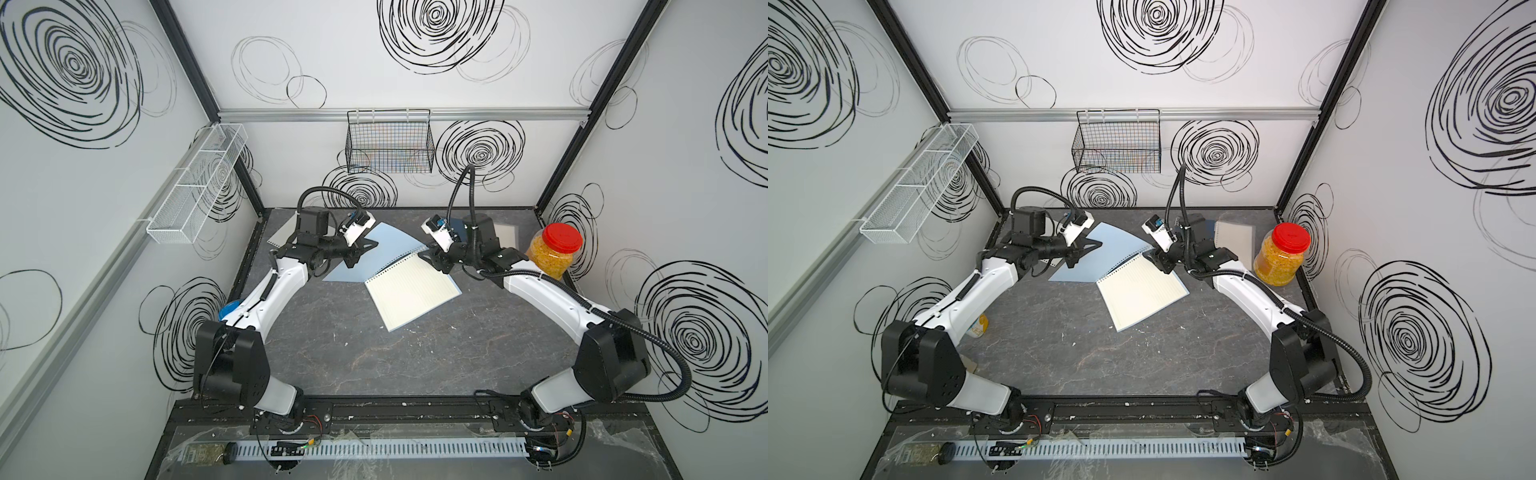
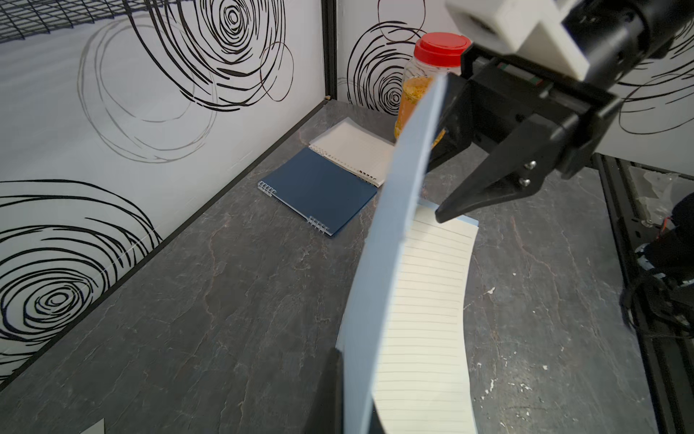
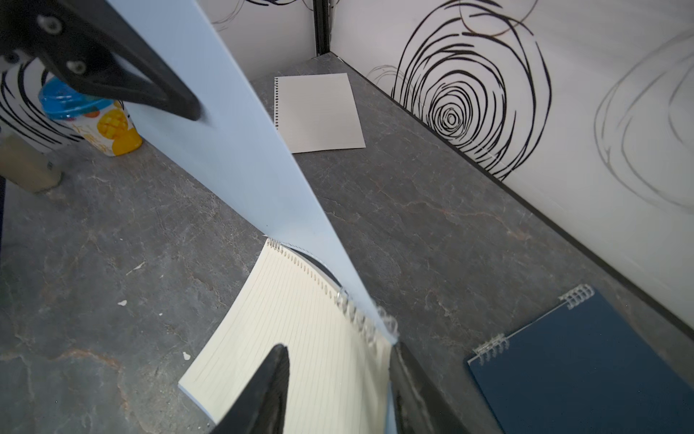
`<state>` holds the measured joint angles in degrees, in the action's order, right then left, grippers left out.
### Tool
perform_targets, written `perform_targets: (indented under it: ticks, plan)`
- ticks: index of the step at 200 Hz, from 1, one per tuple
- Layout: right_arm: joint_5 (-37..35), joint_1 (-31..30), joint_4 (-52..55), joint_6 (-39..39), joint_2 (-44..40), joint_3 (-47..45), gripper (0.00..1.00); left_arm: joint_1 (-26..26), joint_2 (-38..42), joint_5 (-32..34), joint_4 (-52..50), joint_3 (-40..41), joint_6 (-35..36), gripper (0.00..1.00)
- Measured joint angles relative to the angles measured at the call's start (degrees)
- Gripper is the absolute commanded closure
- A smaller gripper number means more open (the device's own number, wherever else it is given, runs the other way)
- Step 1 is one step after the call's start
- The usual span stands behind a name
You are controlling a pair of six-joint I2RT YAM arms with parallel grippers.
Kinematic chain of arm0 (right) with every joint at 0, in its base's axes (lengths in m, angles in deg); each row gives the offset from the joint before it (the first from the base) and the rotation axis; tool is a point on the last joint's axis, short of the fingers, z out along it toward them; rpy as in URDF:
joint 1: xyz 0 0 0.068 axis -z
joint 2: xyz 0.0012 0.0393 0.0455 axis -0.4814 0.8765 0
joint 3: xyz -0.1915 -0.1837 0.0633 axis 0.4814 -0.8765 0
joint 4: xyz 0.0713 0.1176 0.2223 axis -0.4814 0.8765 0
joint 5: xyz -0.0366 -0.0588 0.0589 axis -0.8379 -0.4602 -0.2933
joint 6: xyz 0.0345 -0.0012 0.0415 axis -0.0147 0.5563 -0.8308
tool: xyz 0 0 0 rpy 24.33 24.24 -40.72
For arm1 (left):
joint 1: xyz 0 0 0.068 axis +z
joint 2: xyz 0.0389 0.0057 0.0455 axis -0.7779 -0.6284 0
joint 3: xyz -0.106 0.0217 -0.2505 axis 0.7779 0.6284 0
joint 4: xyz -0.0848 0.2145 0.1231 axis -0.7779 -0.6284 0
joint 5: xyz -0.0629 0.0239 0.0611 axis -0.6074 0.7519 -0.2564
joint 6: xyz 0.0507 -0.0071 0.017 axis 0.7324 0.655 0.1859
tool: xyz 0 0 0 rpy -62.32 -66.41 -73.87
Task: Tear off pages from different notebooks
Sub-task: Pick up the notebook from the center of the board, then close the notebook.
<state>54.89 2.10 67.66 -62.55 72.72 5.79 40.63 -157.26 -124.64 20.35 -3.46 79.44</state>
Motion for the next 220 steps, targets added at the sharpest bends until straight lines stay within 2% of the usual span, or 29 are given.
perform_targets:
  ticks: [76, 135, 180, 220]
  plan:
    - [6.6, 8.5, -0.7, 0.1, 0.5, -1.9, 0.38, -0.3, 2.4, 0.3, -1.6, 0.0, 1.6, 1.0]
    - [21.3, 11.9, 3.4, 6.2, 10.5, 4.9, 0.42, -1.0, 3.2, 0.4, -1.8, 0.0, 2.4, 1.0]
    - [26.3, 11.9, 6.7, 8.5, 12.7, 5.7, 0.53, -1.6, 3.2, 0.9, -1.9, -0.1, 2.6, 1.0]
    - [27.3, 10.8, 8.0, 8.5, 12.7, 5.7, 0.78, -1.9, 3.2, 1.6, -1.9, -0.2, 2.5, 1.0]
